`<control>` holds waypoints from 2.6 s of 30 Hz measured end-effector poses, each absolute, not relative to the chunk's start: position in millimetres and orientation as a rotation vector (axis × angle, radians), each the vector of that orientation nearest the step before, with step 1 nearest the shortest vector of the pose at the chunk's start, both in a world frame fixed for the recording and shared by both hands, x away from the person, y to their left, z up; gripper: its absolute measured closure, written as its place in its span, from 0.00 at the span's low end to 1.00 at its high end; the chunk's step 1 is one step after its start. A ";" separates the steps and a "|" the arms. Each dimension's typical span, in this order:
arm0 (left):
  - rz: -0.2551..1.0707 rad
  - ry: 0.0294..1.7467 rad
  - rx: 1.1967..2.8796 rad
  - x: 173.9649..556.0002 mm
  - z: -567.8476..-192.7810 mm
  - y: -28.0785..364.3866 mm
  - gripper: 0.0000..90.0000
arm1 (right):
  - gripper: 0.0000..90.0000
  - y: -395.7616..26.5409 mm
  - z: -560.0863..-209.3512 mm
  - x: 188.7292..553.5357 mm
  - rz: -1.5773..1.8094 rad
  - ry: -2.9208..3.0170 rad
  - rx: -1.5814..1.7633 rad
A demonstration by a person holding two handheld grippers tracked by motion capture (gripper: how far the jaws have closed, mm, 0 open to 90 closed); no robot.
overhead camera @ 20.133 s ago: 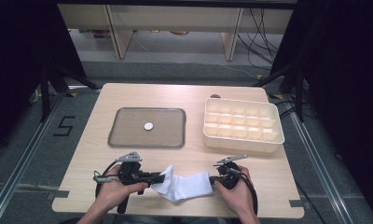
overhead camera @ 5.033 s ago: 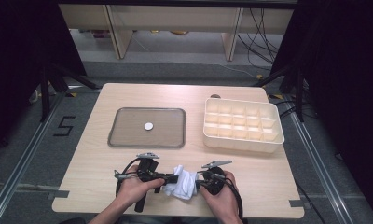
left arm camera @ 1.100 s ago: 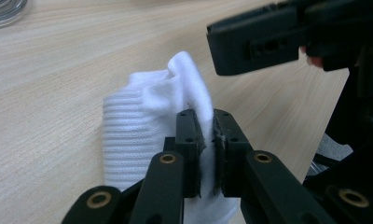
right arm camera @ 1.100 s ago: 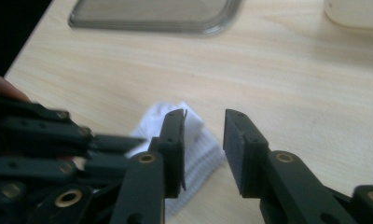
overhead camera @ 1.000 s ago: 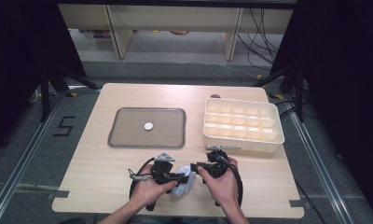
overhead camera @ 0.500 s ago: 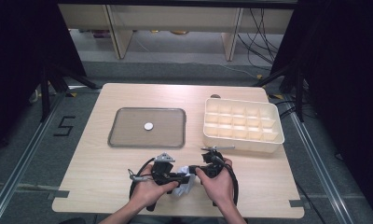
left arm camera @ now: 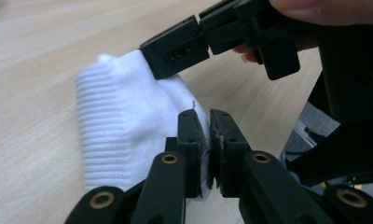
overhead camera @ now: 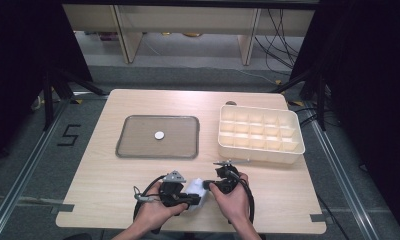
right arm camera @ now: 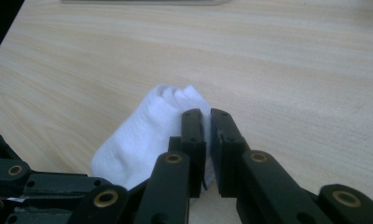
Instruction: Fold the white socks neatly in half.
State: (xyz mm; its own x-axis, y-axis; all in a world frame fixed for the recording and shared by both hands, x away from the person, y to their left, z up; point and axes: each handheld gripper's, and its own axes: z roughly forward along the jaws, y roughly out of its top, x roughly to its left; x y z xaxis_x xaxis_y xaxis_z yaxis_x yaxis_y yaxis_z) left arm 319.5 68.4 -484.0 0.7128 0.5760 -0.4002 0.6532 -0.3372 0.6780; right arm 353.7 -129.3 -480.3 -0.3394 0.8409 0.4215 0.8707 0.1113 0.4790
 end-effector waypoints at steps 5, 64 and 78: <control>-0.125 0.933 2.046 320.7 -486.6 67.5 0.93 | 0.94 -130.7 -483.7 353.8 -1.067 -2.325 -1.766; -0.114 0.925 2.039 322.3 -489.8 63.2 0.91 | 0.65 -132.2 -502.3 376.7 -1.008 -2.134 -1.673; -0.077 0.884 2.038 312.7 -483.7 62.0 0.87 | 0.76 -129.2 -499.6 373.4 -0.986 -2.102 -1.686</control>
